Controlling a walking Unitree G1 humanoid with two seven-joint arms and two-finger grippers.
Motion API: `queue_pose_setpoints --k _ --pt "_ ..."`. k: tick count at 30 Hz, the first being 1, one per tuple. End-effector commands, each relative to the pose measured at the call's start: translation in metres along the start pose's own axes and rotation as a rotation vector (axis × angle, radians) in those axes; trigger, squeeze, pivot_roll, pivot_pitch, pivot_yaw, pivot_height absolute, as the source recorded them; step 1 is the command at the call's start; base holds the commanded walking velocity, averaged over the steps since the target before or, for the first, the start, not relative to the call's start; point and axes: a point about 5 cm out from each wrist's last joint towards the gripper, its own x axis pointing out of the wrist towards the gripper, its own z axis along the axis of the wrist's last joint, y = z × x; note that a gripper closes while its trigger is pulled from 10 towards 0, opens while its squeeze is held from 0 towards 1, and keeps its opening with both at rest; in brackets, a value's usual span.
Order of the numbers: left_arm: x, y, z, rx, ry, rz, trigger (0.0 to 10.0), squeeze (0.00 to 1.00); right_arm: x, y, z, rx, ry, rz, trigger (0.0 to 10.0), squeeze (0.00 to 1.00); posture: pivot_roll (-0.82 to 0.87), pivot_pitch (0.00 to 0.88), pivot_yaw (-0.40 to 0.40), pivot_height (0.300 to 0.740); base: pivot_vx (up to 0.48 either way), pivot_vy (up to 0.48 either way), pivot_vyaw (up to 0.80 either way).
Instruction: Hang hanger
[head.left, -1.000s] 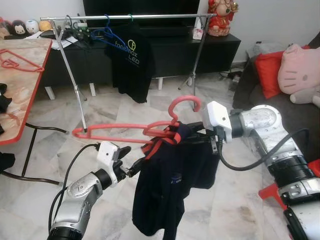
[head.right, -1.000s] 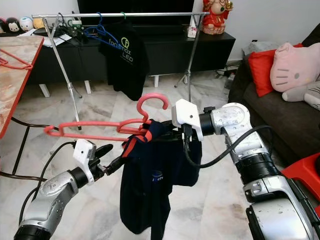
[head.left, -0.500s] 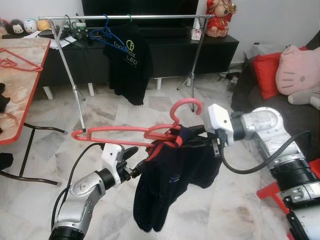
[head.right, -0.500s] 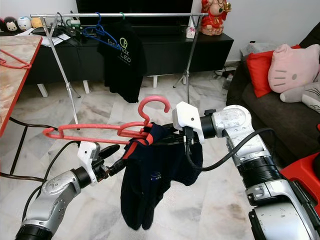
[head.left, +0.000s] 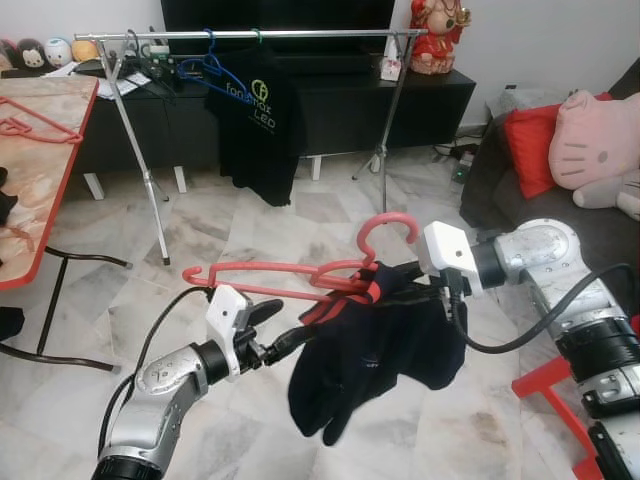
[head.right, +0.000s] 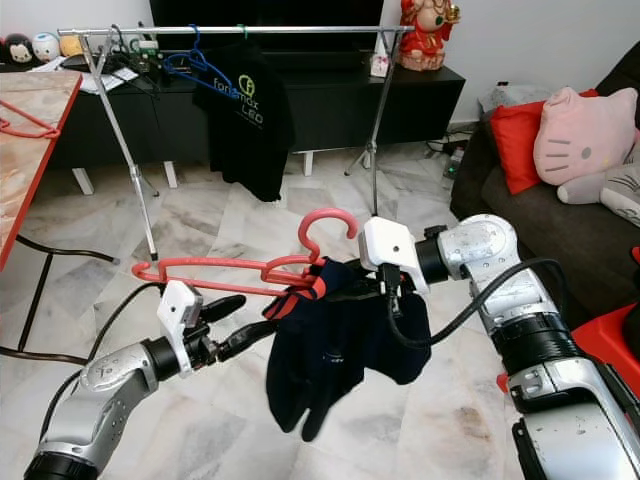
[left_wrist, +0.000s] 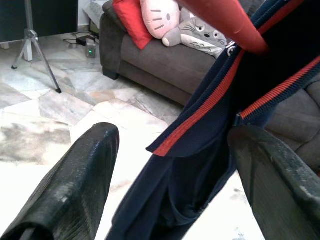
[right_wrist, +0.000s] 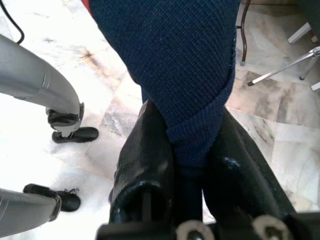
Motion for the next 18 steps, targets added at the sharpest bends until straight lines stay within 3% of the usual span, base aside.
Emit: queue_pose_setpoints --k 1,18 --pt "0.007 -0.002 0.005 0.016 -0.009 -0.032 10.0 0.00 -0.004 -0.003 0.010 -0.048 0.007 0.027 0.0 0.00 -0.07 0.000 -0.118 0.740 0.000 0.000 0.00" --pt "0.016 -0.014 0.002 0.021 0.008 -0.129 10.0 0.00 -0.005 0.003 0.015 -0.073 0.008 0.084 0.0 0.00 -0.08 0.000 -0.126 0.740 0.000 0.000 0.00"
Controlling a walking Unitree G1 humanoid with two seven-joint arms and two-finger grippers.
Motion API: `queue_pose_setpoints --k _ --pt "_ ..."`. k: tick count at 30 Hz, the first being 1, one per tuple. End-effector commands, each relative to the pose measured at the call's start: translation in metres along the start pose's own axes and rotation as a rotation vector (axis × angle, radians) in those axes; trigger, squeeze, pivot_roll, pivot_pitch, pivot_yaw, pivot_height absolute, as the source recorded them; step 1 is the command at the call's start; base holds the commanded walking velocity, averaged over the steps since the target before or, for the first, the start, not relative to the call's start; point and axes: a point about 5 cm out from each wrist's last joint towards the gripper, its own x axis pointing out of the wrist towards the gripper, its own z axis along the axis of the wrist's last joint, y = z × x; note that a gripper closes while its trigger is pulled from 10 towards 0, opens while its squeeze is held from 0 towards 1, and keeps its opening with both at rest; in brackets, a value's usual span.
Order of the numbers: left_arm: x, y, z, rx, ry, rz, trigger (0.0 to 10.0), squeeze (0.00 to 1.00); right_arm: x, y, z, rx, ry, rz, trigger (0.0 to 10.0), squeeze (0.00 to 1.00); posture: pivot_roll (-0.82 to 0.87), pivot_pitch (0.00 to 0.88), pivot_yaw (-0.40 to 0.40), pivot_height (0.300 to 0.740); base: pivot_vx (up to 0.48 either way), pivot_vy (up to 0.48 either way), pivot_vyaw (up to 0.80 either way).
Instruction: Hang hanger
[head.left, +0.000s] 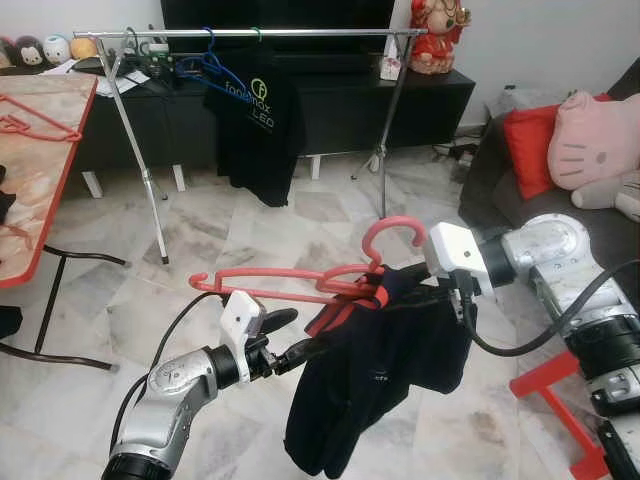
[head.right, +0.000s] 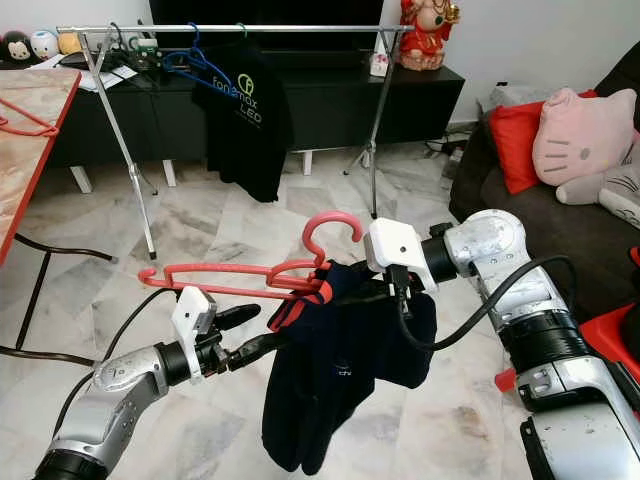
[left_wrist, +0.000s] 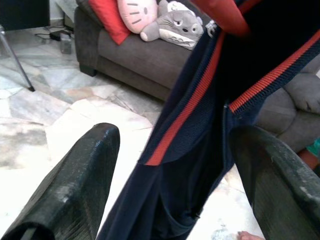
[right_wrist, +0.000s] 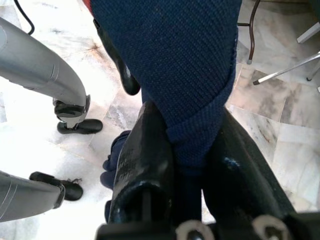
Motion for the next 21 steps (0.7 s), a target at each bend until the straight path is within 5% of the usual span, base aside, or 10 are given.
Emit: queue_pose_setpoints --k 1,11,12,13,14,15,21 --pt "0.011 -0.005 0.009 0.040 -0.013 -0.044 10.0 0.00 0.001 0.001 0.011 -0.053 -0.012 0.059 0.0 0.00 -0.08 0.000 -0.128 0.740 0.000 0.000 0.00" --pt "0.021 -0.009 0.008 0.048 -0.018 -0.058 10.0 0.00 0.001 0.001 0.014 -0.059 -0.019 0.058 0.0 0.00 -0.09 0.000 -0.127 0.740 0.000 0.000 0.00" --pt "0.022 -0.010 0.008 0.047 -0.020 -0.061 9.1 0.00 0.001 0.001 0.014 -0.059 -0.020 0.055 0.0 0.00 -0.09 0.000 -0.127 0.740 0.000 0.000 0.00" --pt "0.023 -0.010 0.008 0.046 -0.021 -0.063 5.0 0.00 0.001 0.001 0.014 -0.059 -0.020 0.053 0.0 0.00 -0.09 0.000 -0.127 0.740 0.000 0.000 0.00" --pt "0.023 -0.010 0.008 0.046 -0.021 -0.063 5.0 0.00 0.001 0.001 0.014 -0.059 -0.020 0.053 0.0 0.00 -0.09 0.000 -0.127 0.740 0.000 0.000 0.00" --pt "0.024 -0.010 0.008 0.043 -0.024 -0.064 0.0 0.00 0.001 0.001 0.014 -0.057 -0.020 0.051 0.0 0.00 -0.09 0.000 -0.127 0.740 0.000 0.000 0.00" --pt "0.024 -0.009 0.009 0.046 -0.027 -0.064 0.0 0.00 0.001 0.001 0.013 -0.052 -0.020 0.045 0.0 0.00 -0.08 0.000 -0.126 0.740 0.000 0.000 0.00"
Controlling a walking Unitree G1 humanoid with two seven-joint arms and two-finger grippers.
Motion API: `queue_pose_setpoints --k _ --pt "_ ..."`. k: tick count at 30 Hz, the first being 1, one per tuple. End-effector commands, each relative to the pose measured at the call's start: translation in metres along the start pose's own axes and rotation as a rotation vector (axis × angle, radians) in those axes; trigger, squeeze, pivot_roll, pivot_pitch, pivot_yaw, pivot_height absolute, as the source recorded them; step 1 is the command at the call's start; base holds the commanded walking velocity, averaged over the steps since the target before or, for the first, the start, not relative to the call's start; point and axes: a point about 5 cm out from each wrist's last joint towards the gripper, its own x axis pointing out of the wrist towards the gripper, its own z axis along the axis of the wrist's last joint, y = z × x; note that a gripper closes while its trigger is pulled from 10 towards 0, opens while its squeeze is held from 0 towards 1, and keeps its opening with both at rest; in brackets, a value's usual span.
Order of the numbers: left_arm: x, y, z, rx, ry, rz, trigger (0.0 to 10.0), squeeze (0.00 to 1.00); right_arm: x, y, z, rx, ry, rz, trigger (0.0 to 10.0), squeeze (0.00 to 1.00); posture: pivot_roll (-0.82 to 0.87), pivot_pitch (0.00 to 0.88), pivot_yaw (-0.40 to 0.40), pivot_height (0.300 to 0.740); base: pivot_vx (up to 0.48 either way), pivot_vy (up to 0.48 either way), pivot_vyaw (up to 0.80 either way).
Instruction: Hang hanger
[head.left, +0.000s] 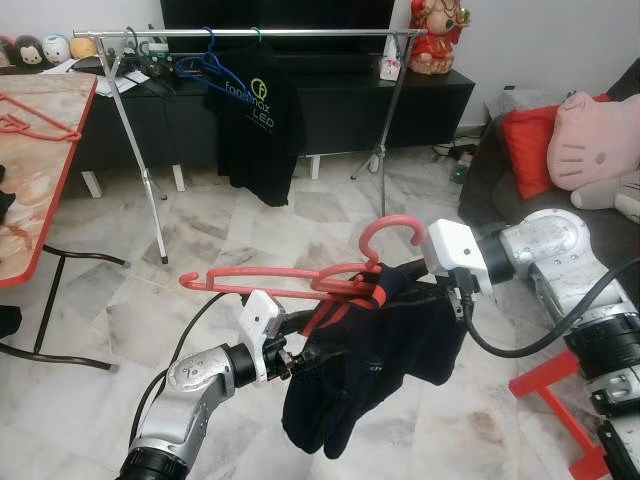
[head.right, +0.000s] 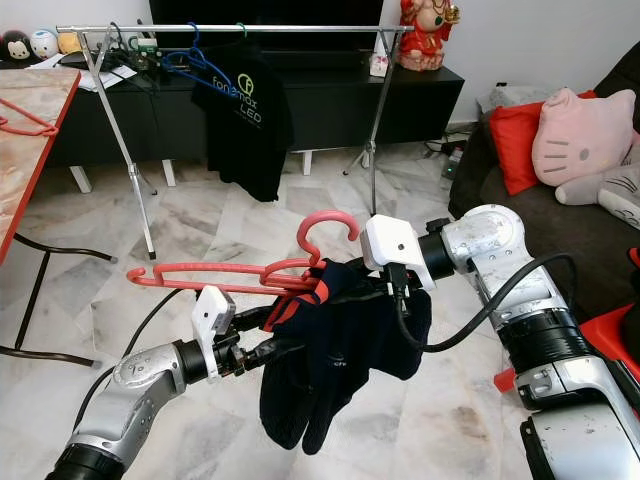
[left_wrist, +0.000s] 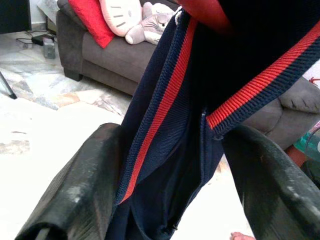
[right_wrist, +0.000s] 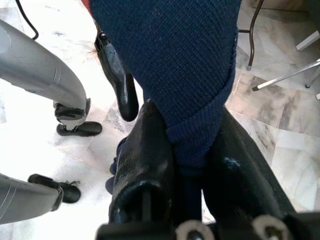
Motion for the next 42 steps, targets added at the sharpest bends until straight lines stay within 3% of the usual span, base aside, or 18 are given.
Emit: queue_pose_setpoints --k 1,32,42 --pt "0.006 0.001 0.008 0.041 -0.012 -0.016 0.0 0.00 0.001 0.001 0.006 -0.033 -0.006 0.036 0.0 0.00 -0.08 0.000 -0.126 0.740 0.000 0.000 0.00" --pt "0.004 0.000 0.010 0.034 0.001 -0.050 0.0 0.00 0.007 0.004 0.000 -0.020 -0.002 0.029 0.0 0.00 -0.07 0.000 -0.114 0.740 0.000 0.000 0.00" --pt "-0.004 0.010 0.007 0.058 0.022 0.068 0.0 0.00 0.004 0.007 -0.016 0.035 0.034 -0.026 0.0 0.00 -0.07 0.000 -0.118 0.740 0.000 0.000 0.00"
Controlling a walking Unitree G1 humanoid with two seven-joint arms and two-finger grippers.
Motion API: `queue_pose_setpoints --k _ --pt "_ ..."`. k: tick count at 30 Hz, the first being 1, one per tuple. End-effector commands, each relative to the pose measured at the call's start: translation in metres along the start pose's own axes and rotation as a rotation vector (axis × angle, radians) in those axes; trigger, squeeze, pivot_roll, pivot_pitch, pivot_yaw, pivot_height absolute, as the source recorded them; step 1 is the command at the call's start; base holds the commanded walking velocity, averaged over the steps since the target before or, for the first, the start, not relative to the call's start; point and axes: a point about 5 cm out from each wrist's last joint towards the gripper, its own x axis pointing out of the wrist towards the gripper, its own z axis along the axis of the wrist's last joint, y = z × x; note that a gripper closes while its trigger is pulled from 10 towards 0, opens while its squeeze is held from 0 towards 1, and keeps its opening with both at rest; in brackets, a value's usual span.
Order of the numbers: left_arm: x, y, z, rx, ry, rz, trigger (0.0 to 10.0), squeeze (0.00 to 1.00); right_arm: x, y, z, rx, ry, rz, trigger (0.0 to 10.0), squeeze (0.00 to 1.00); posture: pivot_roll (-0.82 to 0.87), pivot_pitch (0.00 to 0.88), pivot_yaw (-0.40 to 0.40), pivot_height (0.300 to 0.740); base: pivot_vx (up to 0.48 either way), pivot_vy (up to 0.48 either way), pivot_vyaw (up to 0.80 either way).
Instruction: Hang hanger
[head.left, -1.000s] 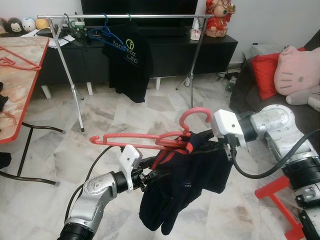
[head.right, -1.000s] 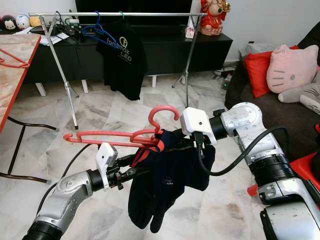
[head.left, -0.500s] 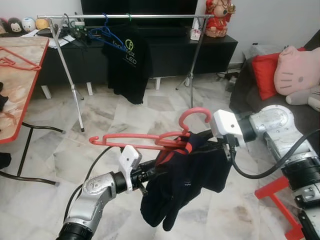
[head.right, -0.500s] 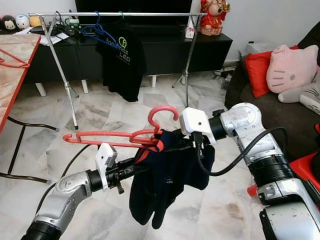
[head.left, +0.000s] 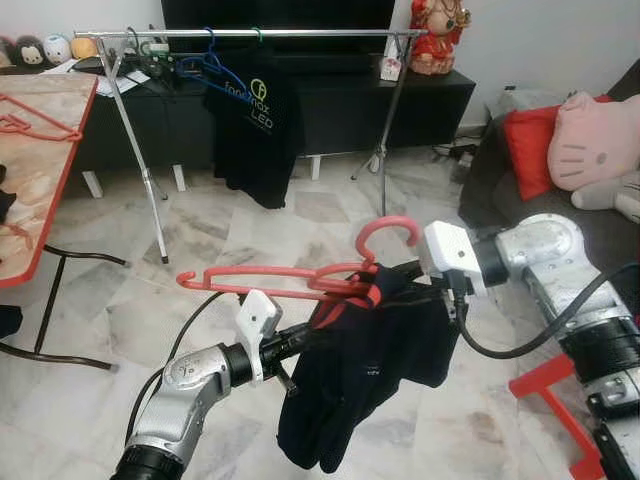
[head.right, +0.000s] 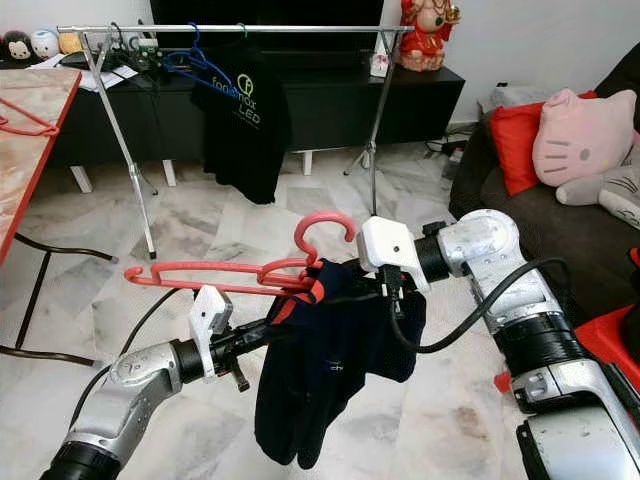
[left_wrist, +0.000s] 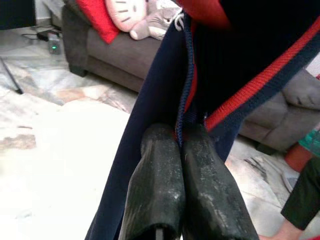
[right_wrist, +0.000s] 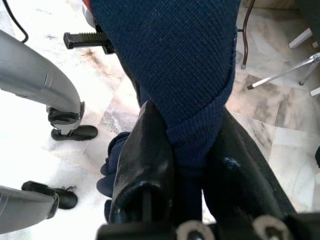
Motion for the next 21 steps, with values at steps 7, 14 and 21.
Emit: queue_pose_setpoints --k 7,14,21 --pt "-0.024 0.028 -0.008 0.083 0.113 0.254 0.0 0.00 -0.014 0.012 -0.031 0.078 0.107 -0.034 0.0 0.00 -0.07 0.000 -0.114 0.740 0.000 0.000 0.00" --pt "-0.043 0.043 -0.014 0.084 0.164 0.408 0.0 0.00 -0.020 0.019 -0.048 0.146 0.138 -0.070 0.0 0.00 -0.06 0.000 -0.111 0.740 0.000 0.000 0.00" --pt "-0.060 0.063 -0.023 0.041 0.226 0.647 0.0 0.00 -0.034 0.024 -0.062 0.186 0.189 -0.112 0.0 0.00 -0.06 0.000 -0.105 0.740 0.000 0.000 0.00"
